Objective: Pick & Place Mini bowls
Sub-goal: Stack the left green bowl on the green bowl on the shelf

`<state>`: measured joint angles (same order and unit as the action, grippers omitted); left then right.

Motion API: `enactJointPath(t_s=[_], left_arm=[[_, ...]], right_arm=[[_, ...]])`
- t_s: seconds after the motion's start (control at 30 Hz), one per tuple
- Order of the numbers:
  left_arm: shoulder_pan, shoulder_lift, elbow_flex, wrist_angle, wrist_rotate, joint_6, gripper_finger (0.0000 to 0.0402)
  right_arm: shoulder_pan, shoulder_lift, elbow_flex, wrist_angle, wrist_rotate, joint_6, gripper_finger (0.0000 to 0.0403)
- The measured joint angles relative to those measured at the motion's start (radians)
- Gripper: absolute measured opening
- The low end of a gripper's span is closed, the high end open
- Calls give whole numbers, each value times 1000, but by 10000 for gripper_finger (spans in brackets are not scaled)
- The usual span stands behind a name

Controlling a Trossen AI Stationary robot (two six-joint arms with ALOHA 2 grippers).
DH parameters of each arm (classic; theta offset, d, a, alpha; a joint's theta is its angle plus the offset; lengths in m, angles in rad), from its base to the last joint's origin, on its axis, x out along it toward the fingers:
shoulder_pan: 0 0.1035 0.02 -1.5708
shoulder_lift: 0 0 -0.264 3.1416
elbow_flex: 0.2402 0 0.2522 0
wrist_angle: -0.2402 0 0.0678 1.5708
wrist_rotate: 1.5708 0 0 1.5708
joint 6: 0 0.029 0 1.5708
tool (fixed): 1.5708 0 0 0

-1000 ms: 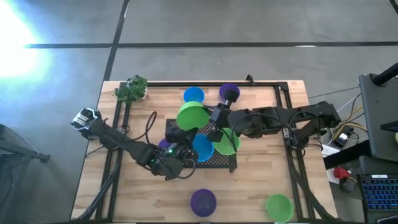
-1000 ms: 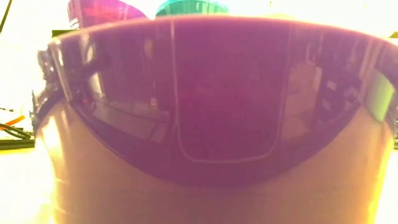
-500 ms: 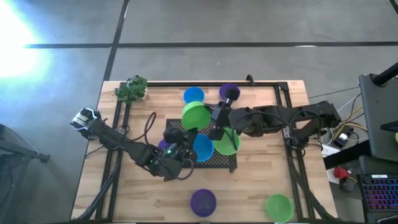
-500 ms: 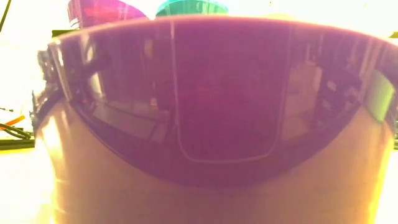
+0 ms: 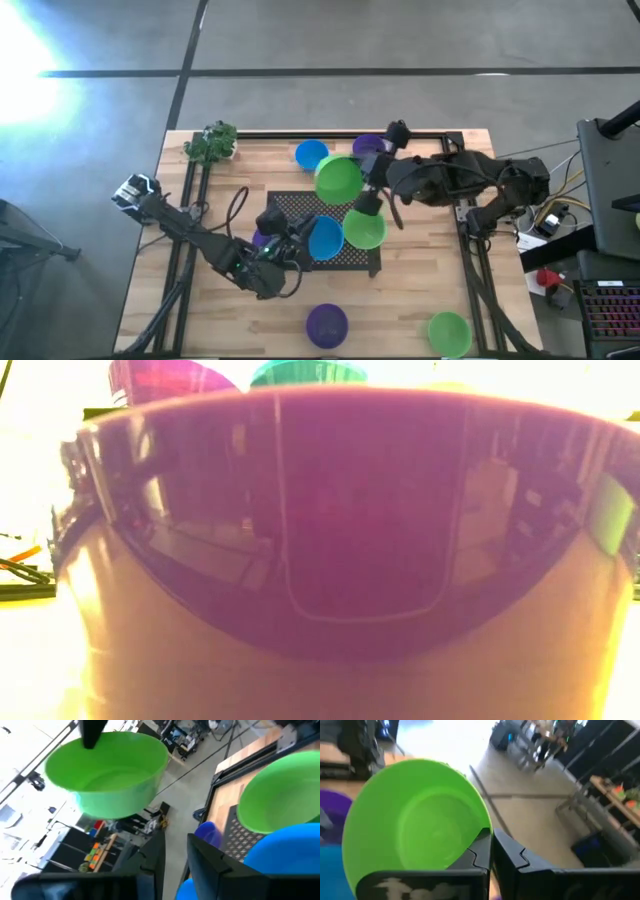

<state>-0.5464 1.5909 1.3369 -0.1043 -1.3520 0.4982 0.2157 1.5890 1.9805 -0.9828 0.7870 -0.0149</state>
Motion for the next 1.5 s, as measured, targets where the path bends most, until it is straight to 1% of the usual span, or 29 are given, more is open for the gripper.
enactJointPath(t_s=[0.1, 0.2, 0.27, 0.37, 0.5, 0.8, 0.93, 1.03, 1.1, 1.27, 1.5], left_arm=[[-28, 0, 0, 0, 2, -36, 82], [-56, 0, 0, -1, 3, -87, 82], [-74, 0, 0, -1, 4, -121, 82], [-99, 0, 0, -1, 4, -159, 82], [-126, 1, 0, -2, 5, -194, 82], [-156, 2, -11, -9, 5, -243, 82], [-156, 2, -16, -10, 5, -244, 82], [-156, 2, -16, -9, 5, -245, 82], [-156, 2, -16, -9, 4, -245, 82], [-156, 0, -16, -9, 4, -245, 82], [-157, -1, -16, -8, 4, -245, 82]], right_arm=[[0, 0, 47, -154, -13, 89, 8], [0, 0, 73, -292, -59, 169, 8], [0, 0, 75, -354, -100, 200, 8], [0, 1, 72, -401, -168, 223, 8], [0, 1, 63, -406, -268, 226, 8], [-1, 2, 21, -406, -458, 251, 8], [-1, 2, -18, -405, -507, 252, 8], [-2, 2, -52, -402, -563, 252, 8], [-2, 2, -80, -398, -578, 252, 8], [-22, 2, -143, -366, -577, 234, 8], [-70, 2, -160, -361, -575, 221, 8]])
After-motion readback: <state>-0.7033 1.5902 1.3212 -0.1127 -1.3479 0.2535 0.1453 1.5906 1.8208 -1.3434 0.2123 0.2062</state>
